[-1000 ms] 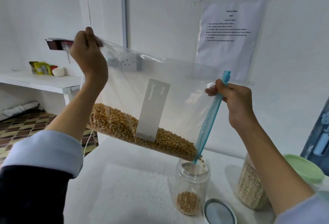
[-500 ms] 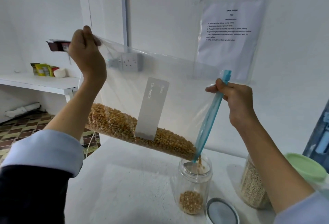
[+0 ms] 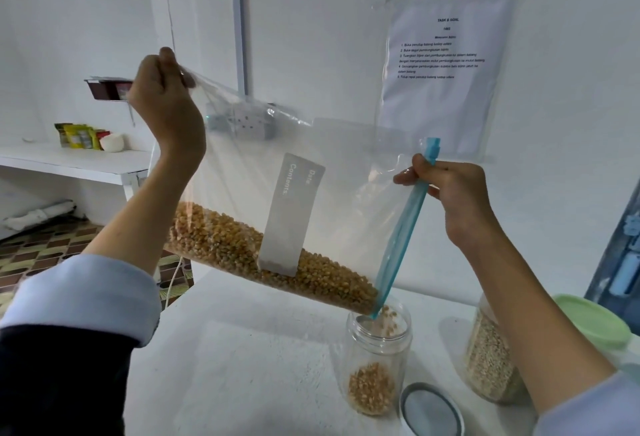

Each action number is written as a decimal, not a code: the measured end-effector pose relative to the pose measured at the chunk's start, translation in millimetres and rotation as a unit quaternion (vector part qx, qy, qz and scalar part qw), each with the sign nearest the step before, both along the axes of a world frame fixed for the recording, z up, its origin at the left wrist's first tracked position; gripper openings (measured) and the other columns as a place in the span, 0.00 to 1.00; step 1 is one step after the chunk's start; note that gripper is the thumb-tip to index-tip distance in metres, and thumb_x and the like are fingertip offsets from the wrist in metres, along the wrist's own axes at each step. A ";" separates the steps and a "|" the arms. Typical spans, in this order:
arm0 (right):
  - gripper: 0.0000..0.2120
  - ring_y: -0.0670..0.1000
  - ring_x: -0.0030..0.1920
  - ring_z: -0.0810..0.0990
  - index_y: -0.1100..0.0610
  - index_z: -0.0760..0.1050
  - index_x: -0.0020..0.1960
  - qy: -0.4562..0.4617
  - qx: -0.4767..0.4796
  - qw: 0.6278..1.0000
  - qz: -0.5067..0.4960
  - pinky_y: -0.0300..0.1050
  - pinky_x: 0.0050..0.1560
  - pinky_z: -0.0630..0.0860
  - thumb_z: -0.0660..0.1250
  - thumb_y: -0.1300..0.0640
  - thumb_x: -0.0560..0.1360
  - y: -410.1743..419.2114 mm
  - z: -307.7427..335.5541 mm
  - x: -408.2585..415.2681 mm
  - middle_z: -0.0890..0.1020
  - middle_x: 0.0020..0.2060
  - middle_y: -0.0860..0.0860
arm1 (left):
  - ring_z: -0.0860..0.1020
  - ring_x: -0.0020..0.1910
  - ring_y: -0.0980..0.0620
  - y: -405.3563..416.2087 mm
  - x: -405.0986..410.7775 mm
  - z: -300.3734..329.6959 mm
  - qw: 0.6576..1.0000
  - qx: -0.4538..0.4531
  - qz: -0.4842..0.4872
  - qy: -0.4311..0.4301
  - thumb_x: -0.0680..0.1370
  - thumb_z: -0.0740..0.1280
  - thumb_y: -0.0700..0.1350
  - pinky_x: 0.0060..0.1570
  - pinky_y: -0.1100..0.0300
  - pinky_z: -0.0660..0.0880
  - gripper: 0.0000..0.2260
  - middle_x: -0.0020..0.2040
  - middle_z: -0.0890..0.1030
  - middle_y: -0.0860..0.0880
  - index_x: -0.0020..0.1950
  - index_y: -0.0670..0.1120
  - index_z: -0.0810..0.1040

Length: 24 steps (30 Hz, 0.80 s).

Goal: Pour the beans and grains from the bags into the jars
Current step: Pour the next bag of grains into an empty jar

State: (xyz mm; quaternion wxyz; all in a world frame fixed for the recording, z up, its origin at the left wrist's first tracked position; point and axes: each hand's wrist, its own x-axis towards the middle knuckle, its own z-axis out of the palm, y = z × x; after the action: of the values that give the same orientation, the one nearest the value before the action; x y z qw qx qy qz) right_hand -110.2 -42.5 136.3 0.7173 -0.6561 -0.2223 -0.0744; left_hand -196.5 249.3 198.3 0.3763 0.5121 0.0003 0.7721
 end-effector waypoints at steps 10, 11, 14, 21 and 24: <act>0.13 0.44 0.43 0.79 0.52 0.81 0.33 -0.003 0.013 1.000 -0.023 0.52 0.66 0.71 0.68 0.56 0.76 1.0 3.9 -0.5 0.84 0.35 0.46 | 0.68 0.25 0.63 2.4 -2.8 1.4 1.000 -0.004 0.004 -0.001 0.78 0.57 0.48 0.33 0.66 0.65 0.16 0.22 0.71 0.62 0.30 0.52 0.65; 0.13 0.45 0.44 0.79 0.52 0.81 0.32 -0.004 0.007 1.000 -0.020 0.52 0.65 0.71 0.68 0.55 0.76 1.7 4.1 -0.8 0.84 0.35 0.45 | 0.68 0.25 0.63 2.5 -2.0 0.8 1.000 -0.003 0.002 -0.001 0.78 0.57 0.48 0.33 0.67 0.65 0.16 0.22 0.71 0.62 0.30 0.51 0.65; 0.12 0.44 0.44 0.79 0.52 0.81 0.33 -0.003 -0.003 1.000 -0.029 0.49 0.65 0.72 0.68 0.55 0.76 3.9 3.2 -0.6 0.84 0.37 0.46 | 0.67 0.25 0.63 1.3 -0.1 0.6 1.000 -0.001 -0.008 -0.006 0.78 0.57 0.46 0.33 0.67 0.65 0.16 0.22 0.71 0.61 0.30 0.51 0.64; 0.14 0.47 0.42 0.80 0.53 0.80 0.32 -0.003 0.040 0.998 -0.050 0.47 0.61 0.75 0.68 0.57 0.76 7.8 -1.4 0.7 0.84 0.35 0.49 | 0.68 0.25 0.63 2.3 -0.1 0.4 0.999 0.001 -0.033 -0.014 0.79 0.57 0.45 0.33 0.68 0.65 0.16 0.22 0.70 0.60 0.30 0.51 0.65; 0.12 0.47 0.43 0.80 0.54 0.81 0.34 -0.004 0.030 0.999 -0.043 0.45 0.60 0.74 0.68 0.57 0.76 8.9 -2.0 0.9 0.84 0.38 0.51 | 0.68 0.25 0.63 3.6 0.8 -1.1 1.000 -0.004 -0.027 -0.011 0.80 0.57 0.42 0.33 0.68 0.66 0.16 0.26 0.70 0.57 0.31 0.50 0.65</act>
State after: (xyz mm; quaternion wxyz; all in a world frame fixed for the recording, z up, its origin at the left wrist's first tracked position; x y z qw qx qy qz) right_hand -109.3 -33.6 134.4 0.7317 -0.6433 -0.1943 -0.1141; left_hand -195.8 253.0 197.1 0.3992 0.5021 -0.0147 0.7670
